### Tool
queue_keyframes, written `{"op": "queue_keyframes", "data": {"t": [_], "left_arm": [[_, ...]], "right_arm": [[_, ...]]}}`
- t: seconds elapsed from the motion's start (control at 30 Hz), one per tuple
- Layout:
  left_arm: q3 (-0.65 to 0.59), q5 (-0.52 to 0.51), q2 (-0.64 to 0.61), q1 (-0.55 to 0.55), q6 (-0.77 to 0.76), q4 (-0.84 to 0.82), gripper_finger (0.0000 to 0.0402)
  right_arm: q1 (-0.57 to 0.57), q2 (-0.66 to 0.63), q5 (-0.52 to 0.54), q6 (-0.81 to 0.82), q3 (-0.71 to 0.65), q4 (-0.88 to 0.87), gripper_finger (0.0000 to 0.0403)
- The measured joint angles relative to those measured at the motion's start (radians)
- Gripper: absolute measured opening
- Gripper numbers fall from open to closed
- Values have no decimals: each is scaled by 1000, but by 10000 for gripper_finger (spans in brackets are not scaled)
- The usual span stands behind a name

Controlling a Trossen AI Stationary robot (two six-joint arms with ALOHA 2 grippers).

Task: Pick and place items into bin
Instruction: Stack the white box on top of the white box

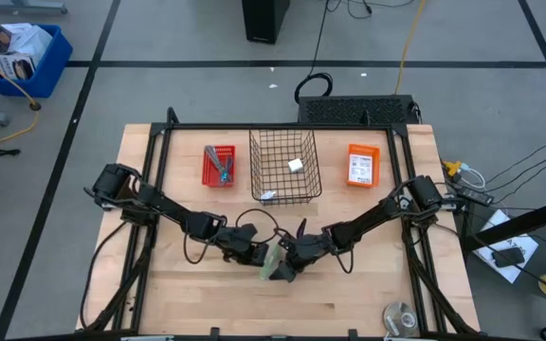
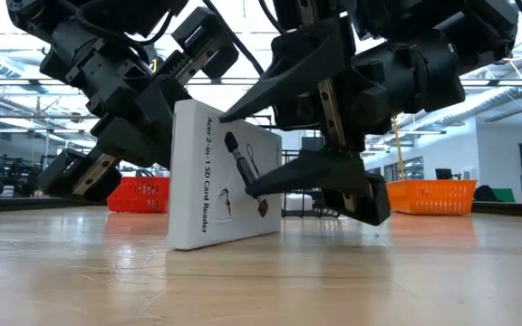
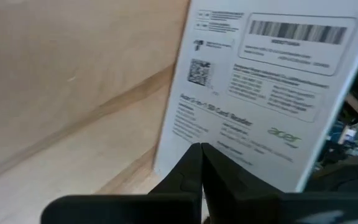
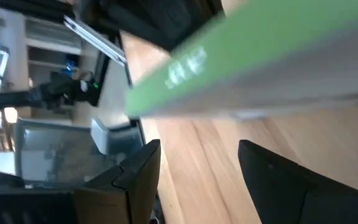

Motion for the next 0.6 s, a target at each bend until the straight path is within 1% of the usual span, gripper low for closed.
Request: {"op": "queue_keyframes", "data": {"t": [0.13,0.23,0.4,0.5,0.6], "left_arm": [[0,1,0,0,21,-36,3],[0,16,0,0,29,-57,8],[0,44,-1,0,40,-106,24],[0,53,-1,0,62,-151,25],[0,65,-1,0,80,-195,25]], "right_arm": [[8,-20,-19,-21,0,-85,210],[19,-63,-16,-60,0,-190,210],[33,-152,36,-139,0,-362,210],[32,-218,77,-247,0,-439,210],[26,-292,114,-408,0,-499,210]]}}
